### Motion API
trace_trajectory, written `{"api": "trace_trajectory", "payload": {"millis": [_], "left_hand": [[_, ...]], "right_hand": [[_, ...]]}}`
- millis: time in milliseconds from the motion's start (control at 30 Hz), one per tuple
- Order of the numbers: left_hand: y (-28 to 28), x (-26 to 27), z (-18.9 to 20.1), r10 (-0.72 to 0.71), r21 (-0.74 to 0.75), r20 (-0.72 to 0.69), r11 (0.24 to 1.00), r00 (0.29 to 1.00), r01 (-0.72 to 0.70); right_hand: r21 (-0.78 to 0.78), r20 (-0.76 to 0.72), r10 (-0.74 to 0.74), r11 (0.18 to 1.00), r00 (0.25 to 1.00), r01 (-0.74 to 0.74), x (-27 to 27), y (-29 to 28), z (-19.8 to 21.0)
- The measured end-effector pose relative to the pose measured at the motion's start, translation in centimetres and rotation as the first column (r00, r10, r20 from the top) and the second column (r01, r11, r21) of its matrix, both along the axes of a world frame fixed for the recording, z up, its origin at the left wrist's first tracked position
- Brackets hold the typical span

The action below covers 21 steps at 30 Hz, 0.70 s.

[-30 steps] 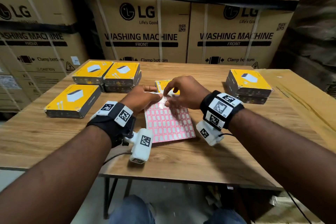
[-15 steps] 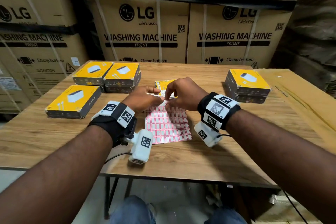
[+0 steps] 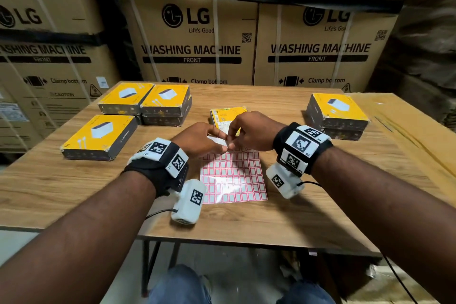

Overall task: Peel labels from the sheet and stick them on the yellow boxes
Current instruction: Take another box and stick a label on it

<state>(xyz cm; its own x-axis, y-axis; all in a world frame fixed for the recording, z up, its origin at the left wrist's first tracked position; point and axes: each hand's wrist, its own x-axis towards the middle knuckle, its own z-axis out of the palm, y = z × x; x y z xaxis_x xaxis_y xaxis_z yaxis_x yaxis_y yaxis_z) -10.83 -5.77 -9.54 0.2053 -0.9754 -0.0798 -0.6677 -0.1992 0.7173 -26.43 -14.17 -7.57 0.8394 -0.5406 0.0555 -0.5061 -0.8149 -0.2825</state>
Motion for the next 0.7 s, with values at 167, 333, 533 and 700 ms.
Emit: {"api": "trace_trajectory", "payload": {"millis": [167,333,533,700], "left_hand": [[-0.2,-0.1,-0.1,0.006,0.024,0.021,1.000,1.000,-0.007],[-0.3,-0.2,0.0,0.010,0.095,0.004,0.995,1.000,-0.010],[-0.4,-0.1,-0.6,-0.003,0.156,-0.006,0.988,1.000,0.004],[-1.2,0.1,-0.5,0.161,0.000,0.161,0.987,0.974,-0.163]], "right_hand": [[0.065,-0.032,0.009,0.998,0.999,-0.007,0.1,-0.1,-0.1],[0.127,-0.001,0.003,0.992,1.000,-0.003,0.1,-0.3,-0.4],[0.172,0.063,-0.047,0.984,0.997,0.035,-0.3,-1.1,0.5],[0.167,0.075,-0.151,0.977,0.986,0.137,-0.7,-2.7,-0.2]]}}
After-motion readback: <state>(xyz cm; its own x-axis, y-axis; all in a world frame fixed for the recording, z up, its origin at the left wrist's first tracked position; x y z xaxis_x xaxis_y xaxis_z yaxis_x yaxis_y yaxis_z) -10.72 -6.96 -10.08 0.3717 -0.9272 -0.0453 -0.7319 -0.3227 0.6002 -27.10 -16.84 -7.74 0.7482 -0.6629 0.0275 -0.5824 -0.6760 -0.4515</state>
